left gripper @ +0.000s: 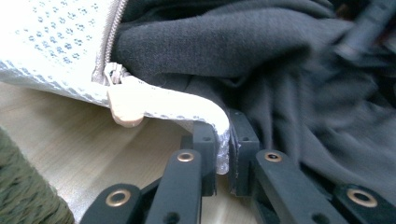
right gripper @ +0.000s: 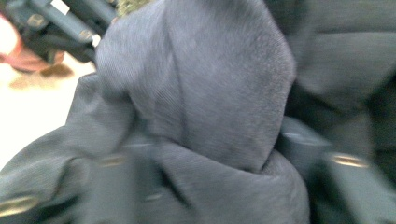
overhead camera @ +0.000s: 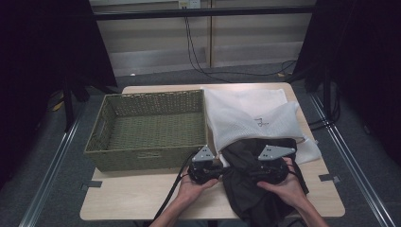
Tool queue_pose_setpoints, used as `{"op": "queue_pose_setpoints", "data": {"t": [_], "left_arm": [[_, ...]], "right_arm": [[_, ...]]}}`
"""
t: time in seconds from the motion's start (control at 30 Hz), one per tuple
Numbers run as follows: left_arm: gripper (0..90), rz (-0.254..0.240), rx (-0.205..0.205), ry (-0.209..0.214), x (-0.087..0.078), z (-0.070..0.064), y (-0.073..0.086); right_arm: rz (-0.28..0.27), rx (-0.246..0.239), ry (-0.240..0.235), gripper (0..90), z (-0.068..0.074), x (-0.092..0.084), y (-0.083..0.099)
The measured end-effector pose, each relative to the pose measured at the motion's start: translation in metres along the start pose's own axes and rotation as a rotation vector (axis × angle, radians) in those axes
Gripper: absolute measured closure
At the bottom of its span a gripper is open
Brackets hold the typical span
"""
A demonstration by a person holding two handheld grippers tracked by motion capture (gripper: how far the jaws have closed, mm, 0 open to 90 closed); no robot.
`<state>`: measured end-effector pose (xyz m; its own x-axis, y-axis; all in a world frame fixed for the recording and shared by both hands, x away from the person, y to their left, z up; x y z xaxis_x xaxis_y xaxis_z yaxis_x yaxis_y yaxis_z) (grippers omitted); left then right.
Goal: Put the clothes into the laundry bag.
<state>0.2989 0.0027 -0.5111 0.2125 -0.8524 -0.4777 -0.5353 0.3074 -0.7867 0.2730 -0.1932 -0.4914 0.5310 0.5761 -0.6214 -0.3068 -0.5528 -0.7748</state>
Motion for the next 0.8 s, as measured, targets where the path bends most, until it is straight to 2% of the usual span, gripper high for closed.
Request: {"op": "queue_pose_setpoints", "data": {"t": [0.1,0.17,0.4,0.67,0.8], "left_arm": [[84.7,0.001,0.012,0.003,-0.001,-0.002,0.001],[84.8,0.006,0.015,0.009,-0.002,-0.003,0.002],[85.3,0.017,0.034,0.008,-0.008,-0.005,0.005],[85.7,0.029,0.062,0.009,-0.01,-0.007,0.007],[85.9,0.028,0.057,0.021,-0.01,-0.009,0.008]], "right_arm": [[-0.013,0.049,0.014,69.9,-0.011,-0.002,-0.002],[-0.016,0.07,0.023,74.5,-0.016,-0.002,-0.004],[-0.045,0.11,0.06,77.9,-0.033,-0.002,-0.014],[-0.054,0.147,0.096,78.2,-0.049,0.008,-0.021],[-0.066,0.166,0.116,78.4,-0.059,0.013,-0.025]]}}
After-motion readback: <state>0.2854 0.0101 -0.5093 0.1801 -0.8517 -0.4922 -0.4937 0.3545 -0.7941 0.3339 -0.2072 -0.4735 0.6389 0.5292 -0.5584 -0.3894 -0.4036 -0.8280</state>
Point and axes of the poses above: each handheld gripper's, and its own axes: x roughly forward along the jaws, y roughly out of its underside, z roughly to its left, the point moved 4 cm from there along x, roughly forward along the jaws, and after that the axes turned 10 degrees about -x, right-handed, at the moved point
